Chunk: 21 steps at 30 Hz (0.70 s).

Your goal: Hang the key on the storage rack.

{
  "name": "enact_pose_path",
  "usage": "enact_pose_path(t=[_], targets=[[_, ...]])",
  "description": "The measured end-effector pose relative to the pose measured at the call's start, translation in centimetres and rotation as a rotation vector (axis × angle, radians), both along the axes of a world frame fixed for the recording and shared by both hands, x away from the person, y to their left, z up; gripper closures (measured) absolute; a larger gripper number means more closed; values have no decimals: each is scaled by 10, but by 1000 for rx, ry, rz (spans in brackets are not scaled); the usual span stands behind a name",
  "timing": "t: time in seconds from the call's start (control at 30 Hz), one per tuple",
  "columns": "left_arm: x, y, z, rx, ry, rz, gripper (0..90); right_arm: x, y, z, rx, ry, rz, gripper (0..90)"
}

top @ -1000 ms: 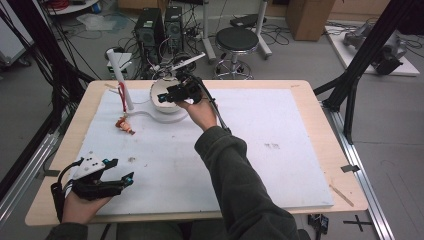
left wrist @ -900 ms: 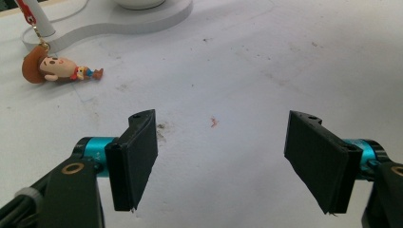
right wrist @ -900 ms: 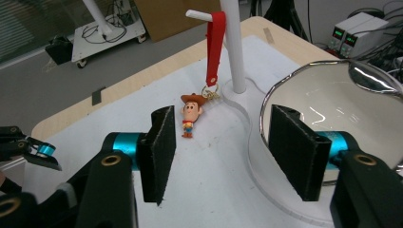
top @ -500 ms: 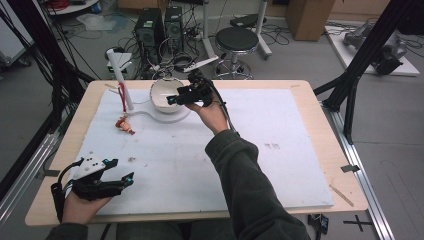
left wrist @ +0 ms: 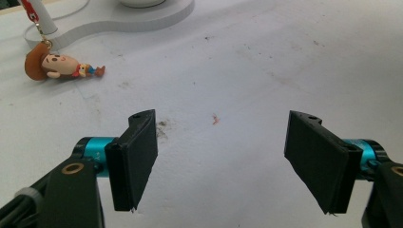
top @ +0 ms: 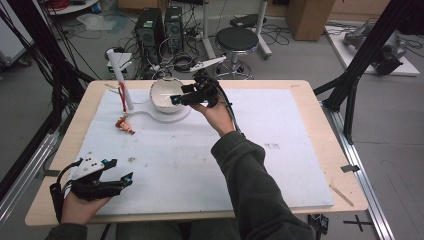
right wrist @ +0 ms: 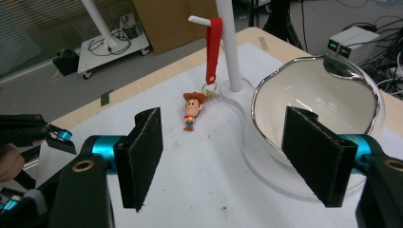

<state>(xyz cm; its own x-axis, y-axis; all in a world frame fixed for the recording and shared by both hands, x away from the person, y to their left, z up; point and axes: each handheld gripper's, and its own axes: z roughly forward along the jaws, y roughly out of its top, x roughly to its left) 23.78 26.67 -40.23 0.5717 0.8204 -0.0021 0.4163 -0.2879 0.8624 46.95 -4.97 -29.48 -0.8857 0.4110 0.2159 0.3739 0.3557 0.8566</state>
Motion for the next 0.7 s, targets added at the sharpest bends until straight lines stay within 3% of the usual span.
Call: enact_pose_path(t=[0.33, 0.7], targets=[[0, -1, 0, 5, 2, -7, 271, -2, -15, -8, -6, 38, -16, 247], [0, -2, 0, 5, 1, -5, 267, -9, -32, -11, 10, 22, -31, 218]])
